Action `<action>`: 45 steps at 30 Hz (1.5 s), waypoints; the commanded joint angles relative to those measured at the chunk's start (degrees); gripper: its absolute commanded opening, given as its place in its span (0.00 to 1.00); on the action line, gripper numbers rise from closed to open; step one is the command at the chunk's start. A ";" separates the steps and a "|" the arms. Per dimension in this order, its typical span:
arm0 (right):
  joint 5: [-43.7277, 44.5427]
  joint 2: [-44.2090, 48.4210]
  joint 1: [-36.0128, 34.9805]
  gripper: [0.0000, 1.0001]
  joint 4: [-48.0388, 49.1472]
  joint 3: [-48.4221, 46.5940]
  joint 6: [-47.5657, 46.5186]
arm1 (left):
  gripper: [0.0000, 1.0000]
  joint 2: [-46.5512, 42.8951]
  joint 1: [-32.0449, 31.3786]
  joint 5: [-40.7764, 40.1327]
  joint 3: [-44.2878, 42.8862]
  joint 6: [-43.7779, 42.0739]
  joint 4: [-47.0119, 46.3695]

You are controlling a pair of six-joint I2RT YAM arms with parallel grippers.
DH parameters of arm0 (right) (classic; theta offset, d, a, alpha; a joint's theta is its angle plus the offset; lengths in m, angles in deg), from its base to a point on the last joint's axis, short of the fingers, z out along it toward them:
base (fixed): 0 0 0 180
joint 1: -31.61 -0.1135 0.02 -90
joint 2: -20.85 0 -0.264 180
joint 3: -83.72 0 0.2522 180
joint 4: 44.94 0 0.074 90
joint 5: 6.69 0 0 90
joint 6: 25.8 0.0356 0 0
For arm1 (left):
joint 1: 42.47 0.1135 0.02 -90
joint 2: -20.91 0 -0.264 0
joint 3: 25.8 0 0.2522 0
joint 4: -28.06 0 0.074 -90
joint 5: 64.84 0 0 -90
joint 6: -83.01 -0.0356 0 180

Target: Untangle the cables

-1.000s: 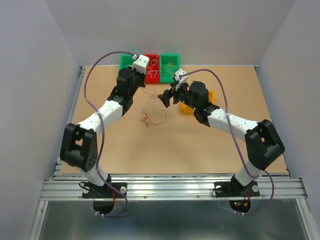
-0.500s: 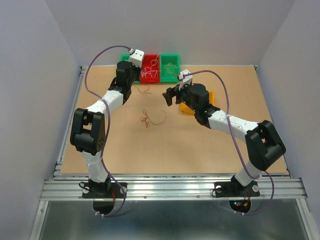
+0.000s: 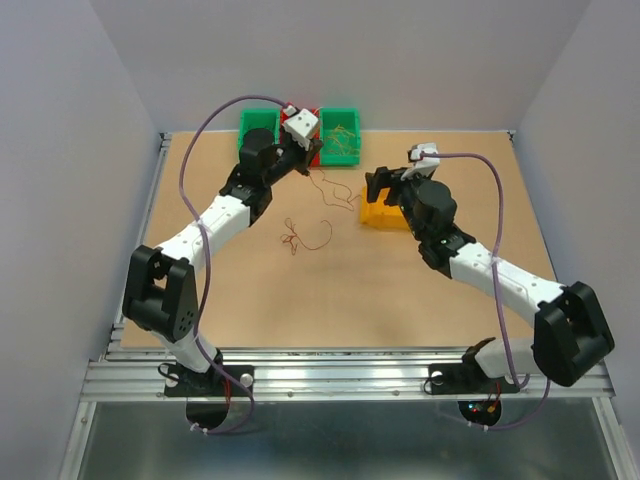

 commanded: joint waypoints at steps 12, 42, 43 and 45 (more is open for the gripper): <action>10.56 22.17 0.85 0.92 4.71 12.88 0.29 | 0.00 6.67 -13.97 -2.00 -14.47 -1.92 8.05; 12.49 33.96 0.94 0.89 4.71 18.25 0.55 | 0.03 24.80 -20.48 -7.38 -24.76 -6.13 9.89; 12.58 33.96 0.94 0.89 4.71 18.33 0.64 | 0.11 25.15 -20.57 -7.28 -25.55 -7.18 11.46; 12.67 33.96 0.94 0.89 4.71 18.33 0.73 | 0.33 24.81 -20.48 -7.46 -25.99 -8.07 12.44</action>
